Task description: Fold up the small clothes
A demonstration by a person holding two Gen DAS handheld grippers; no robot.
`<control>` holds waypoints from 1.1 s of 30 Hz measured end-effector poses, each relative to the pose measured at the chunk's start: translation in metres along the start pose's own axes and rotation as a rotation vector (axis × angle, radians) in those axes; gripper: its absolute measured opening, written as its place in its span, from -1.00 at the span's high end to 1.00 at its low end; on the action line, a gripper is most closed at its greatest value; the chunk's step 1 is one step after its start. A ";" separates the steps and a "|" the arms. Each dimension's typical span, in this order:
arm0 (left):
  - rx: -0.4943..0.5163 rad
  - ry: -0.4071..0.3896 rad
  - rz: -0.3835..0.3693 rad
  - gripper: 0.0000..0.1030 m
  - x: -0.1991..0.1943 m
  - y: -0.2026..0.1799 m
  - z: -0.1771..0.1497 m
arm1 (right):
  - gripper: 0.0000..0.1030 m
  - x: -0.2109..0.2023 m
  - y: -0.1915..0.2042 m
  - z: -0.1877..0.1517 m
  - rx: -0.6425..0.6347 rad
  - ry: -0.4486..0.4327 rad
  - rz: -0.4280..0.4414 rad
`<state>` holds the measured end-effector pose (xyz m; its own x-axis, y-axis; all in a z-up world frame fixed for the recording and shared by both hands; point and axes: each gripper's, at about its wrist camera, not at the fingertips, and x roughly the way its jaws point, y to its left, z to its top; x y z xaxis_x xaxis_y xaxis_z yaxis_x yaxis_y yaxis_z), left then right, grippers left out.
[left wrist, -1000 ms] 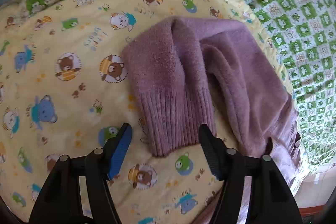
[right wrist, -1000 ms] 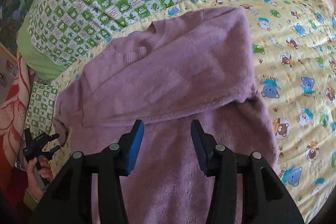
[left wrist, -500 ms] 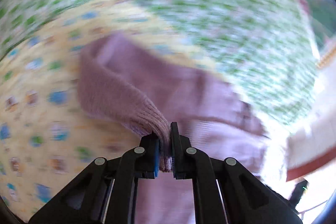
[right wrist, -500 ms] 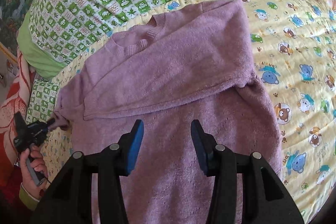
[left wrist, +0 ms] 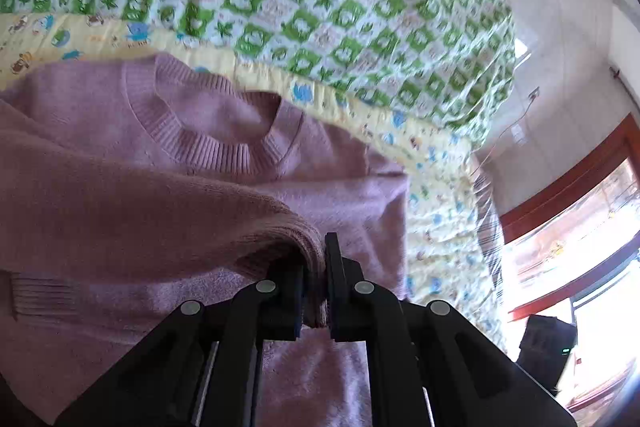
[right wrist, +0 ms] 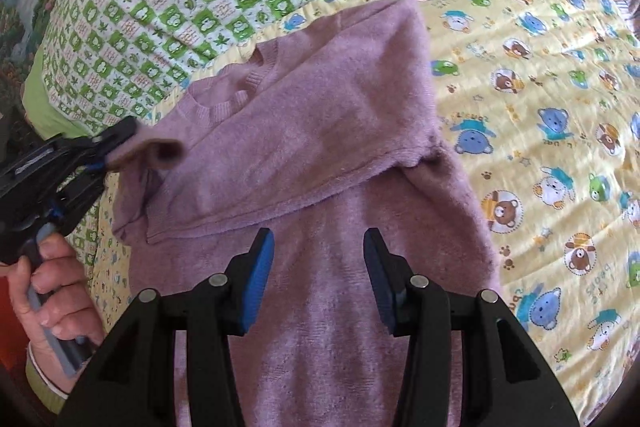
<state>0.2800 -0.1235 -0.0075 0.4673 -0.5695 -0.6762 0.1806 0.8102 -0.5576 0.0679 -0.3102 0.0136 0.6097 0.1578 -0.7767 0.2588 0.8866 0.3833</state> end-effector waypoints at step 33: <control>-0.053 -0.019 0.796 -0.17 -0.121 0.207 -0.050 | 0.85 0.114 0.135 0.056 -0.660 0.051 -0.173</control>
<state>0.2171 0.1066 -0.0652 0.4530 0.1806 -0.8730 -0.2552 0.9646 0.0671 0.2144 -0.1968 0.0045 0.5605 -0.0040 -0.8281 -0.1715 0.9777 -0.1209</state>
